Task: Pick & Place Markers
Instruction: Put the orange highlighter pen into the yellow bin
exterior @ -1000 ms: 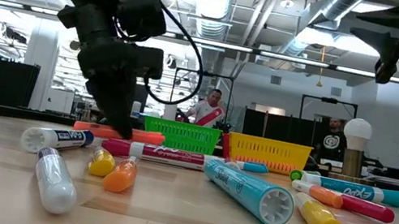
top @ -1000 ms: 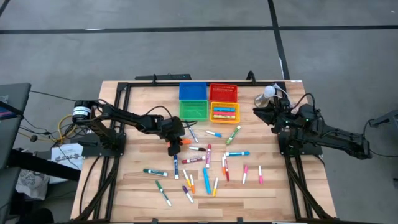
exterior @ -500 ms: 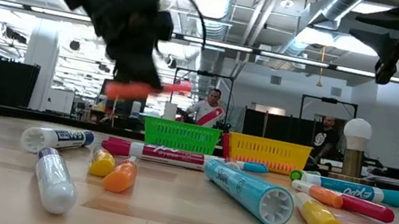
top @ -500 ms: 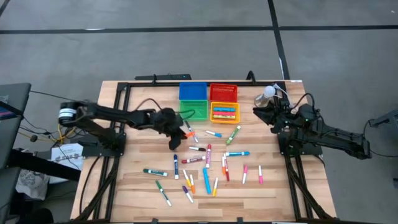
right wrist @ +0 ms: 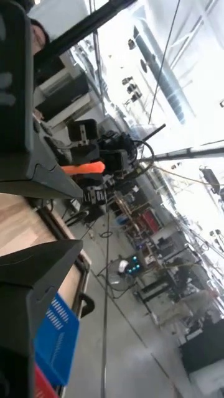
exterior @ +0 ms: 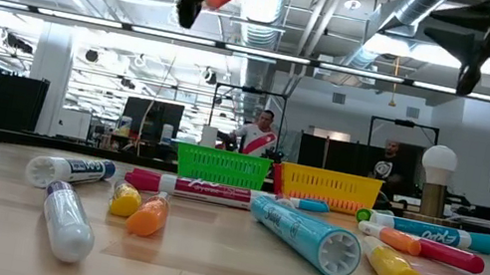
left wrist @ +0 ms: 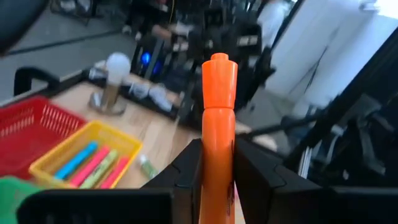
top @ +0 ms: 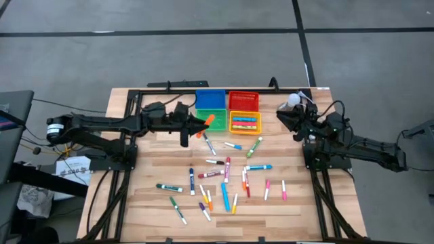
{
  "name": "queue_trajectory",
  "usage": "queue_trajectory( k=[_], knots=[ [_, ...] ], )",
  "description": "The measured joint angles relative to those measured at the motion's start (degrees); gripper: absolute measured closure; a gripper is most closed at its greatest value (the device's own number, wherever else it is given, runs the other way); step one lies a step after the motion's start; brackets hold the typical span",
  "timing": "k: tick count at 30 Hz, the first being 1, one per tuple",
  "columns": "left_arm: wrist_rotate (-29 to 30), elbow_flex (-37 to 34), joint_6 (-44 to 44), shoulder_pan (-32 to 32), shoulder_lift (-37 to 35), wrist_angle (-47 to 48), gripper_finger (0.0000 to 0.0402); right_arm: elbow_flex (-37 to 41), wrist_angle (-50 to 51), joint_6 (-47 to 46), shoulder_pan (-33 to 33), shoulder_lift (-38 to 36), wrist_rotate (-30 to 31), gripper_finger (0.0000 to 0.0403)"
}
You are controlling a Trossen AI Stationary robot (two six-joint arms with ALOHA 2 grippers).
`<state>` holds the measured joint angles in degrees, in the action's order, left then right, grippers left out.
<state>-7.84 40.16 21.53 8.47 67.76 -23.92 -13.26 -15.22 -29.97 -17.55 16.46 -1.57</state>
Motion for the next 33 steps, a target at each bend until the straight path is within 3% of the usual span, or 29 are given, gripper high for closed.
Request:
queue_trajectory(
  k=[18, 23, 33],
  knots=[
    [0.75, 1.38, 3.44, 0.00, 11.68, -21.34, 0.0332, -0.61, -26.89, -3.59, 7.07, 31.95, 0.08, 0.0289],
    [0.10, 6.19, 2.74, 0.00, 14.79, -21.58, 0.0330, -5.63, -27.38, -3.51, 7.93, 40.19, -0.16, 0.0254],
    [-1.65, 10.80, 0.94, 0.00, 18.12, -21.57, 0.0330, -17.43, -27.26, 1.53, 8.16, 53.02, -9.70, 0.0160]
  ],
)
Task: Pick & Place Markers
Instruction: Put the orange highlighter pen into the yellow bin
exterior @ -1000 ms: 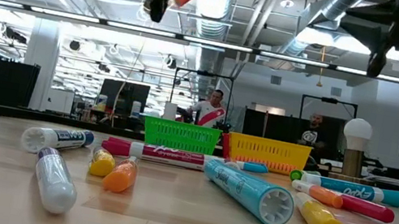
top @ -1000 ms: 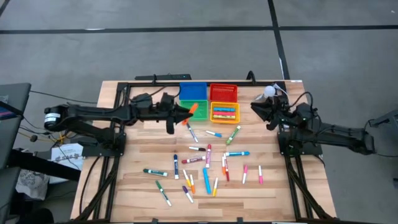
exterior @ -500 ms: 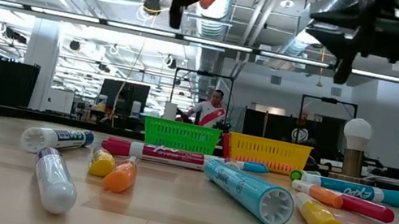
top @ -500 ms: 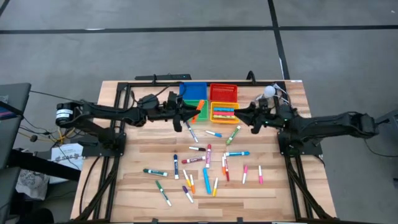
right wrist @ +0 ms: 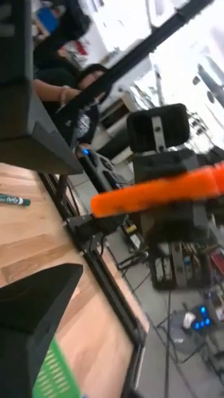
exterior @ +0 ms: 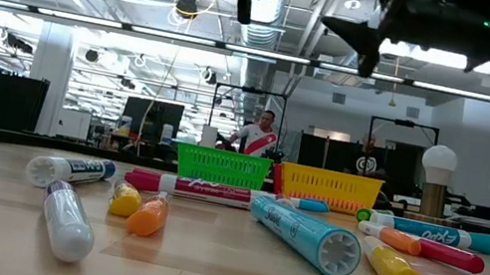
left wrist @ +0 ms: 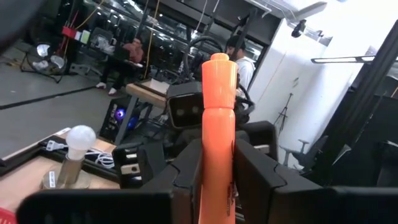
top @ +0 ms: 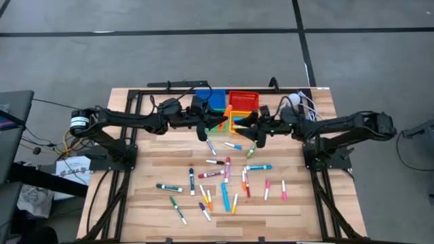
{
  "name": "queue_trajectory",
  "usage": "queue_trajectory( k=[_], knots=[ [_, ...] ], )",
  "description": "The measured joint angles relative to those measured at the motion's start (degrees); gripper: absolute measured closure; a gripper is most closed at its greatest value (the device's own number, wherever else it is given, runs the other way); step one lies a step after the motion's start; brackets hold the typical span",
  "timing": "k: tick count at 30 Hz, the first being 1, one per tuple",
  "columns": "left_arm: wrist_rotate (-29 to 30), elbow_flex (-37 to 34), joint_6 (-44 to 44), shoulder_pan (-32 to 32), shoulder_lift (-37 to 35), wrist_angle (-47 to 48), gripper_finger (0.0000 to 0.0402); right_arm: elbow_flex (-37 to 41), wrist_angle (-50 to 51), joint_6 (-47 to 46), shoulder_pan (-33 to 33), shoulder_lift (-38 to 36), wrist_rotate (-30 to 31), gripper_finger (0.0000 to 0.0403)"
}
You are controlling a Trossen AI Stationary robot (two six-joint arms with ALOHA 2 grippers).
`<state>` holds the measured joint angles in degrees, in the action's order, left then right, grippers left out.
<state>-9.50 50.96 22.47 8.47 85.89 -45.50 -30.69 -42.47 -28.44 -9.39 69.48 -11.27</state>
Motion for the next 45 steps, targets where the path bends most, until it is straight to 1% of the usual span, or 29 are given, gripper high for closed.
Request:
queue_trajectory(
  k=[6, 15, 21, 27, 34, 37, 45],
  knots=[
    [0.04, 0.00, 1.29, 0.00, 0.00, -0.02, 0.0332, -4.60, -0.03, 6.34, 0.37, 4.00, -0.02, 0.0154],
    [0.74, 0.00, 2.84, -0.04, 0.00, -0.04, 0.0331, -8.68, -0.02, 6.60, 0.37, 9.28, -2.12, 0.0154],
    [0.90, 0.00, 3.40, -0.15, 0.00, 0.00, 0.0331, -11.30, -0.02, 6.60, 0.37, 11.53, -3.44, 0.0154],
    [0.90, 0.00, 3.38, -0.15, 0.00, 0.09, 0.0330, -12.14, 0.09, 6.60, 0.37, 11.07, -3.96, 0.0154],
    [0.90, 0.00, 3.38, -0.13, 0.00, 0.04, 0.0330, -12.24, -0.46, 6.46, 0.40, 11.30, -3.13, 0.0154],
    [0.90, 0.00, 3.38, -0.13, 0.00, 0.02, 0.0330, -12.90, 0.49, 6.49, 0.79, 11.47, -1.96, 0.0154],
    [1.55, 0.00, 3.35, -0.37, -0.04, -0.04, 0.0329, -14.99, 2.57, 7.91, 0.24, 11.45, -1.81, 0.0154]
  ],
)
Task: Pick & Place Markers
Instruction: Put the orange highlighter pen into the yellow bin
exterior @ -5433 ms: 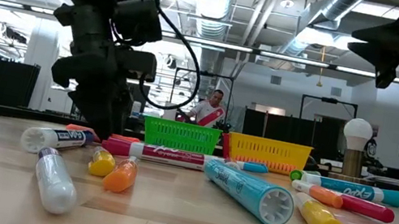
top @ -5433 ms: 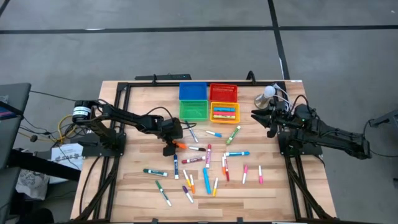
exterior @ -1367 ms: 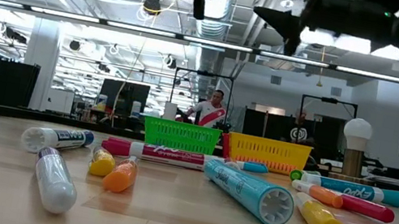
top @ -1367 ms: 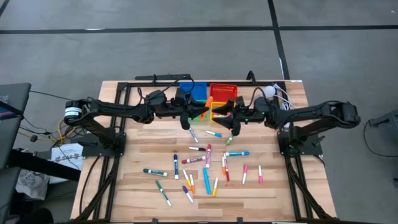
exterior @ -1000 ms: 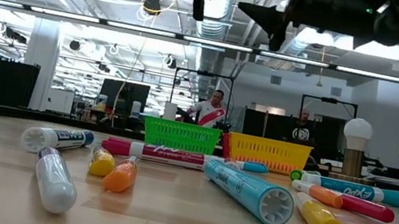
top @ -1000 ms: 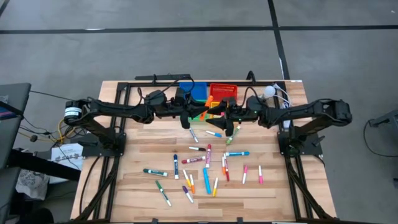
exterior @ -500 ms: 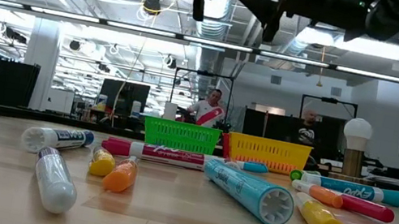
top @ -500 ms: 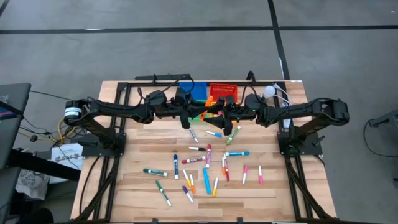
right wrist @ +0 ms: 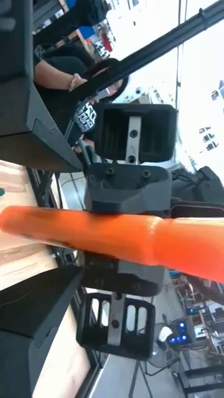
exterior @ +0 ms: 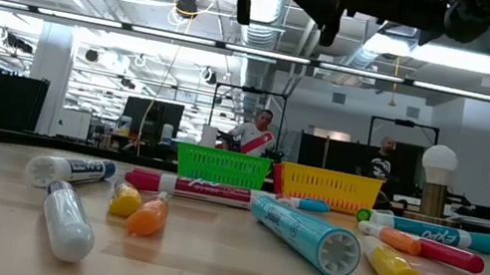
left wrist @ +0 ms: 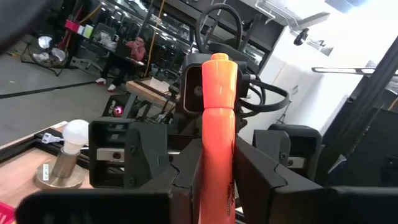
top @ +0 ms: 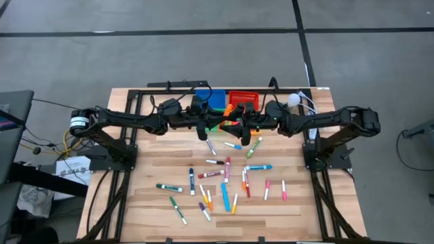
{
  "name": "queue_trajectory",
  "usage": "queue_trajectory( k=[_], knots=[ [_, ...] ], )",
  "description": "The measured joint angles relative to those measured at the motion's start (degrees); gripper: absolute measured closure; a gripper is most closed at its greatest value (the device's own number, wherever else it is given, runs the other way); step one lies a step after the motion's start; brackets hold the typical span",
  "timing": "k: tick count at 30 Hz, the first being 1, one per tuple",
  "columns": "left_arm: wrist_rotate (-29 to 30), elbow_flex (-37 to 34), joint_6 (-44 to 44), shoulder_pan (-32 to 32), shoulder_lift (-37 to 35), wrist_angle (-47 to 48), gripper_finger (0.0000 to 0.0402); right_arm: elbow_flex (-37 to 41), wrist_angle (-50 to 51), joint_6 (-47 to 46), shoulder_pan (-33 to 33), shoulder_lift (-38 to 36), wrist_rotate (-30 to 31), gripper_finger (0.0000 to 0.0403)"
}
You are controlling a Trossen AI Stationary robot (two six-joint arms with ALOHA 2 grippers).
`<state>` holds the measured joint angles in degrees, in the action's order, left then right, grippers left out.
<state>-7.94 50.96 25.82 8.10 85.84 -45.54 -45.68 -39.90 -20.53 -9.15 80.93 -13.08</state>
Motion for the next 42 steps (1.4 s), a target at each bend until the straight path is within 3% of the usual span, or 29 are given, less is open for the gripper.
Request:
queue_trajectory(
  k=[8, 23, 35, 42],
  knots=[
    [0.28, -0.02, -0.02, 0.00, 0.02, 0.07, 0.0328, 0.05, 1.92, 0.00, 0.01, 0.00, 0.13, 0.0181],
    [0.15, -0.02, -0.22, 0.00, 0.02, 0.09, 0.0328, 0.05, 1.74, -0.02, -0.02, 0.00, -0.03, 0.0345],
    [0.54, -0.02, -0.06, 0.00, 0.02, 0.24, 0.0319, 0.09, 1.75, -0.85, -0.03, 0.00, 0.01, 0.0337],
    [0.90, -0.02, -1.83, 0.00, 0.02, 0.26, 0.0270, 0.09, 1.79, -0.87, -0.04, 0.00, 0.13, 0.0340]
  ],
)
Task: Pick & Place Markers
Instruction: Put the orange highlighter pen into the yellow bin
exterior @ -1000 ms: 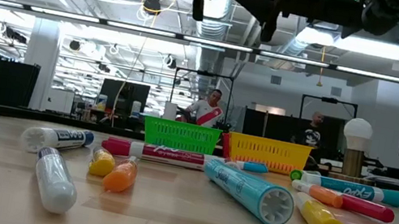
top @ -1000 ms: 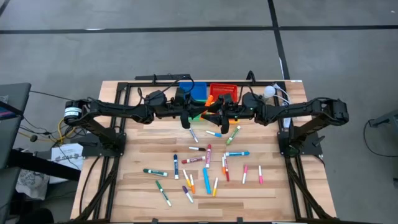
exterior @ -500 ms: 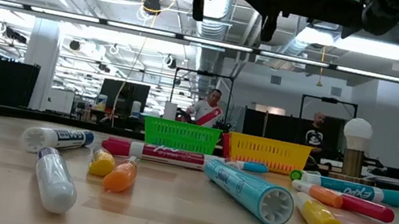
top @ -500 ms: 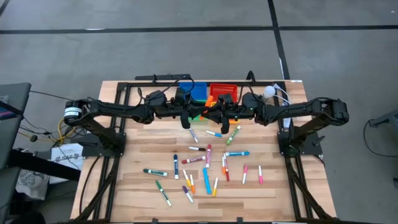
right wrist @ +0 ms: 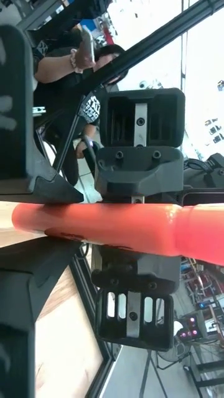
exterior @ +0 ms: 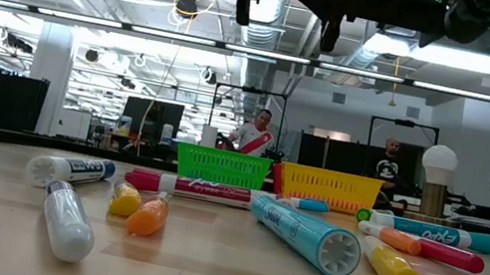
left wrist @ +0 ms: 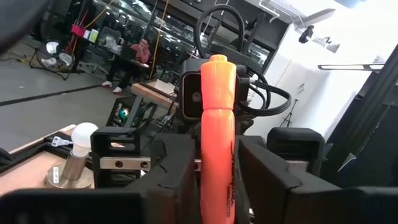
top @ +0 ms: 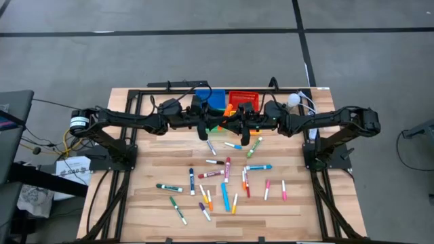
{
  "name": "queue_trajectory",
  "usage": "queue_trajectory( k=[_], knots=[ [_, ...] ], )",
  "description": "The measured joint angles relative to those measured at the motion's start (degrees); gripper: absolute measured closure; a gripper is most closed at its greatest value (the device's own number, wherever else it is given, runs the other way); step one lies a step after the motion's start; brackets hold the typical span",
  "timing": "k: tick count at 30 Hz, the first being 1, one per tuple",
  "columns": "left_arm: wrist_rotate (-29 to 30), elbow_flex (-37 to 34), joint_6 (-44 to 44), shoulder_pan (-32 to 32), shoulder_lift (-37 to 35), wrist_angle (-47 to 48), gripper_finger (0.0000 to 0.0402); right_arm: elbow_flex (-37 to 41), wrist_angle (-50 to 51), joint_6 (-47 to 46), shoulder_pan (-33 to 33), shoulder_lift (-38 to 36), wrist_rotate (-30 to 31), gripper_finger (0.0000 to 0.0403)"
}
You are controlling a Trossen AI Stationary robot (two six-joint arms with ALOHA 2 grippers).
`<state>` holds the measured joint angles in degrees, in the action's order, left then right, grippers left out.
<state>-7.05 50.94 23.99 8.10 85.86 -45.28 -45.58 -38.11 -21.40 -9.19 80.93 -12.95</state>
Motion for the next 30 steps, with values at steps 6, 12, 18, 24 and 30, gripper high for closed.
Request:
queue_trajectory(
  k=[6, 12, 18, 24, 30],
  knots=[
    [-0.21, 0.00, -0.16, 0.70, 0.00, 0.03, 0.0206, 0.00, 0.16, -0.03, -0.33, 0.00, -0.17, 0.0340],
    [-4.50, -0.16, -0.18, 2.11, -0.99, 1.34, 0.0164, 0.02, 1.27, -0.12, -1.13, -0.02, -0.39, 0.0340],
    [-9.73, -0.11, -0.20, 4.15, -2.87, 5.31, 0.0149, 0.02, 2.08, -0.18, -2.11, -0.04, -0.45, 0.0340],
    [-10.11, -0.38, -1.79, 6.64, -6.09, 13.65, 0.0151, 0.02, 5.16, -0.14, -3.39, -0.04, -0.67, 0.0340],
    [-10.10, -5.74, -2.76, 8.59, -10.67, 14.01, 0.0156, 0.02, 14.30, -0.07, -5.00, -0.04, -0.68, 0.0340]
  ],
)
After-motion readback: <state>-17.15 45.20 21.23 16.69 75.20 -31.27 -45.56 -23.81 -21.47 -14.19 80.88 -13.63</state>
